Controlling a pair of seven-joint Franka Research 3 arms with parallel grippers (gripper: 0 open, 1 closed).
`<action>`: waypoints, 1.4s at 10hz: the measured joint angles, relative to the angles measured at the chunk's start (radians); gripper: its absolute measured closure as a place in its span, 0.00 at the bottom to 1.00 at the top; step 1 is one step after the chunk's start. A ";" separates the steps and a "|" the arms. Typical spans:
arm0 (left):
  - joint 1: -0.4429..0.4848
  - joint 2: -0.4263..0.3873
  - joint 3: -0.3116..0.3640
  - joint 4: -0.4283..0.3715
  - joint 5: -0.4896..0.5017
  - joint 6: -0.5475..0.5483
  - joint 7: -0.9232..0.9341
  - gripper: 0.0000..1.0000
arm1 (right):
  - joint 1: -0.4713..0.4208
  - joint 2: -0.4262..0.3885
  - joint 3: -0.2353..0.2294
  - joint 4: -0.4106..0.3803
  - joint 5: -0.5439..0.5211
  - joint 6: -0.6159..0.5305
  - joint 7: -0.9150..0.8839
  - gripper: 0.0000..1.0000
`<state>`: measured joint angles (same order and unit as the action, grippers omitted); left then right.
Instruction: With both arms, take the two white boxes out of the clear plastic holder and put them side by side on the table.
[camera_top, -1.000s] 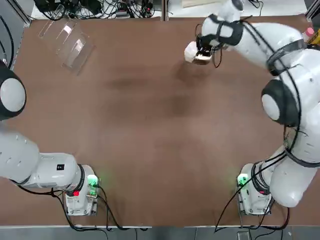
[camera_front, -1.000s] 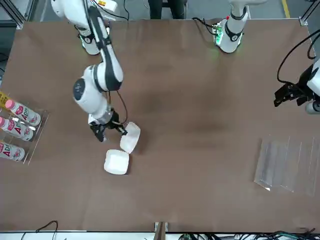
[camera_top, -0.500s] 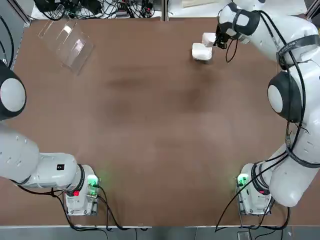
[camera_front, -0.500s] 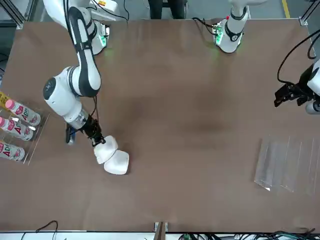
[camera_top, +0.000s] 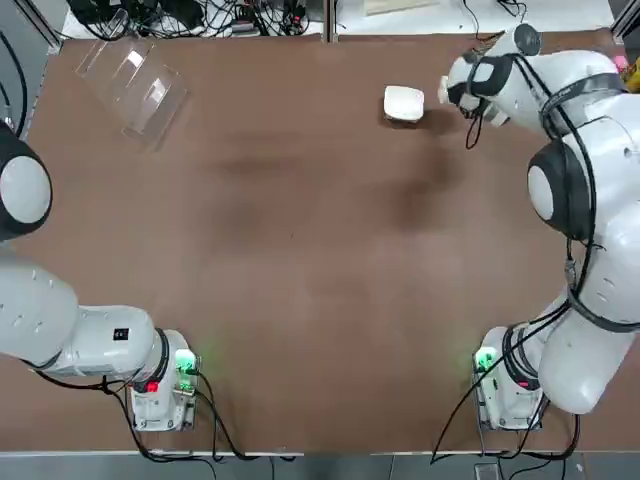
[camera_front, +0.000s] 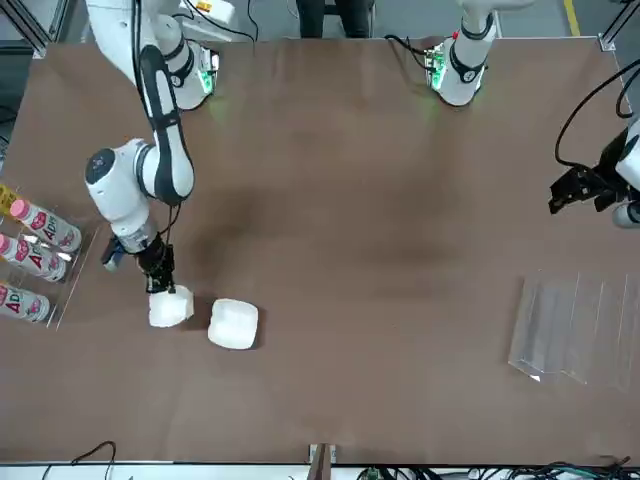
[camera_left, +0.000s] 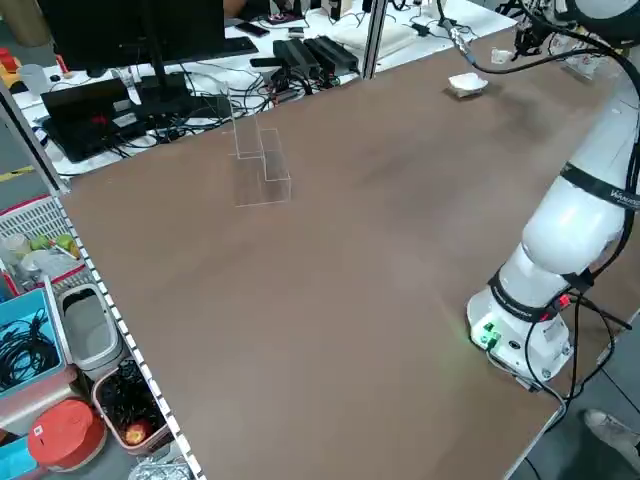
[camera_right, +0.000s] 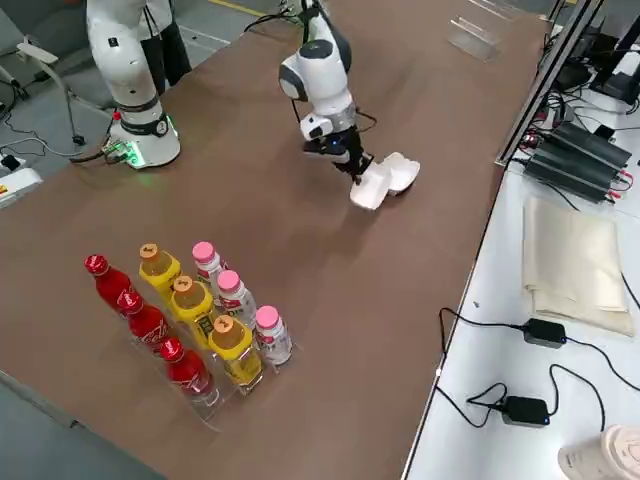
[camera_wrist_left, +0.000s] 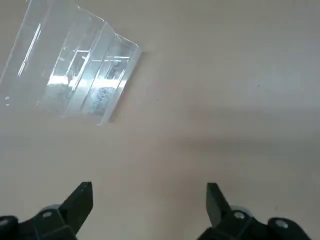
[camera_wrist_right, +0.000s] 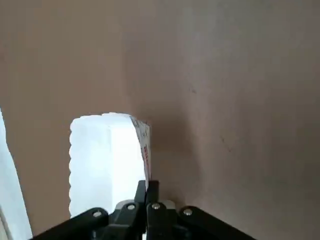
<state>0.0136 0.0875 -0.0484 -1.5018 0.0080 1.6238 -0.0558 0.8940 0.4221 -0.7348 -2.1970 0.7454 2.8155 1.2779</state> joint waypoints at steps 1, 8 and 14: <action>0.000 0.000 0.000 0.000 0.000 0.000 0.000 0.00 | 0.002 0.025 0.001 0.000 0.000 0.038 0.066 0.98; 0.001 0.000 0.001 0.001 0.000 0.000 0.000 0.00 | 0.042 0.145 0.046 0.014 0.000 0.122 0.281 0.98; 0.001 0.000 0.001 0.001 0.000 0.000 0.000 0.00 | 0.069 0.174 0.063 0.019 0.000 0.125 0.288 0.98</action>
<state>0.0146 0.0875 -0.0476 -1.5010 0.0080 1.6238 -0.0558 0.9634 0.5957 -0.6718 -2.1782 0.7458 2.9408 1.5656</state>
